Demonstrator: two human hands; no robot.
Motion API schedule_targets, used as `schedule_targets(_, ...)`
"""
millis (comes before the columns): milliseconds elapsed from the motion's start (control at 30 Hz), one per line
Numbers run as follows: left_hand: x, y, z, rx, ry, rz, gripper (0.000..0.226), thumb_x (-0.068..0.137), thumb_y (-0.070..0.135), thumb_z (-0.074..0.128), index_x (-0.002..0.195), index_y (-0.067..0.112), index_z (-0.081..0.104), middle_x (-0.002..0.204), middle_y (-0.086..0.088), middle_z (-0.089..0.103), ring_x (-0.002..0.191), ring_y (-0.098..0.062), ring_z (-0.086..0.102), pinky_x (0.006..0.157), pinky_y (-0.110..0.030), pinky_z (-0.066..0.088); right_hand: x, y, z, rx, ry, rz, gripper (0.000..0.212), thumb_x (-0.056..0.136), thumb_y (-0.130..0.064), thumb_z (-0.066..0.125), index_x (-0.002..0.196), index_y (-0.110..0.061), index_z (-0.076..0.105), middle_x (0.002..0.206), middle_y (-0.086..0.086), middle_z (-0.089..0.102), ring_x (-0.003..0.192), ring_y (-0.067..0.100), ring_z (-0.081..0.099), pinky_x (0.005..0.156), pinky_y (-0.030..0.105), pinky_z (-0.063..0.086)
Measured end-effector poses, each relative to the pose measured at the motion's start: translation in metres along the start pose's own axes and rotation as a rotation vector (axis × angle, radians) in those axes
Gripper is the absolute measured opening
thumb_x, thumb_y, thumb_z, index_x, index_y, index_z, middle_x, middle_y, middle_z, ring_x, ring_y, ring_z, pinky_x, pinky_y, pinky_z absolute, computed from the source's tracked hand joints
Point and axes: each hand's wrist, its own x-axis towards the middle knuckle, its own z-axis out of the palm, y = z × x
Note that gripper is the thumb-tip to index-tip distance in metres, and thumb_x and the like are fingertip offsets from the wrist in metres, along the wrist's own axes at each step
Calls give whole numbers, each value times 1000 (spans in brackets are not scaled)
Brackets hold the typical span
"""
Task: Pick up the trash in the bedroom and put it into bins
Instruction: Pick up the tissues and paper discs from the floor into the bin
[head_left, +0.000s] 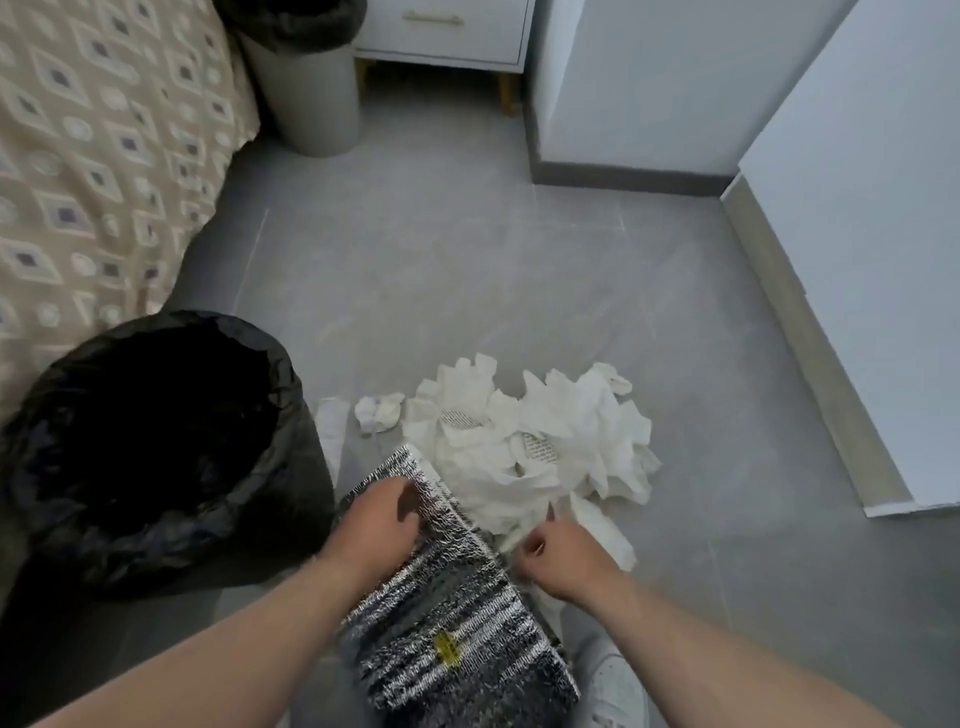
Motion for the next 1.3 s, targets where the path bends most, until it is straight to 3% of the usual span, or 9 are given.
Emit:
schedule_targets(200, 7, -16, 0, 126, -21, 82, 96, 74, 44, 71, 149, 20, 16, 156, -1, 19, 143, -26, 22, 115, -41, 25, 1, -14, 16, 136, 167, -34, 34, 90, -52, 49, 74, -23, 57, 69, -5, 60, 62, 9, 55, 58, 27, 45)
schedule_targets(367, -8, -11, 35, 294, -3, -113, 145, 50, 84, 61, 145, 18, -27, 153, -14, -26, 143, -30, -19, 117, -51, 3, 4, -21, -12, 250, 513, -51, 58, 86, -49, 59, 133, -20, 43, 130, -1, 45, 121, 17, 44, 99, 33, 41)
schedule_targets(467, -38, -14, 65, 163, 100, -172, 138, 57, 90, 44, 138, 11, -34, 150, -15, -33, 142, -26, -21, 119, -47, 2, 13, -25, -27, 23, 433, -142, 81, 81, -61, 57, 147, -32, 21, 154, -1, 17, 141, 23, 19, 114, 42, 28)
schedule_targets(633, -64, -30, 99, 302, -196, -294, 147, 48, 93, 47, 129, 6, -40, 139, -19, -43, 138, -29, -27, 113, -54, -6, 32, -29, -24, -320, 217, -279, 91, 81, -65, 54, 151, -36, 4, 162, 1, -6, 148, 30, -1, 119, 42, 9)
schedule_targets(800, -36, -46, 111, 405, -147, -157, 136, 62, 74, 63, 135, 4, -28, 144, -12, -31, 135, -21, -24, 113, -51, -6, 50, -24, -20, -415, 164, -322, 94, 81, -60, 59, 152, -33, 3, 162, 2, -9, 149, 29, -5, 119, 40, 7)
schedule_targets(867, -30, -55, 111, 408, -69, -59, 138, 48, 71, 75, 147, 5, 4, 154, -14, 6, 142, -27, 16, 111, -50, 20, 56, -23, -20, -415, 174, -327, 89, 81, -54, 61, 151, -32, 10, 162, 4, -5, 148, 30, 0, 119, 42, 13)
schedule_targets(967, -22, -70, 103, 429, -54, 65, 109, 22, 59, 88, 118, 16, 63, 111, -4, 70, 89, -22, 71, 70, -39, 57, 64, -24, -22, -391, 218, -358, 66, 84, -35, 63, 143, -28, 34, 160, 8, 12, 144, 33, 15, 114, 43, 28)
schedule_targets(1133, -8, -57, 55, 359, -39, 249, 28, 72, 37, 67, 99, 30, 64, 91, 10, 72, 87, -17, 67, 71, -29, 51, 71, -27, -28, -309, 259, -377, 47, 84, -13, 58, 131, -19, 54, 140, 2, 48, 128, 28, 41, 104, 33, 34)
schedule_targets(1300, -5, -17, 1, 203, 60, 289, 27, 81, 31, 60, 108, 34, 61, 103, 16, 68, 99, -10, 62, 79, -27, 48, 62, -31, -51, -158, 277, -257, 15, 83, -9, 56, 96, -15, 60, 102, 5, 61, 100, 26, 57, 70, 29, 35)
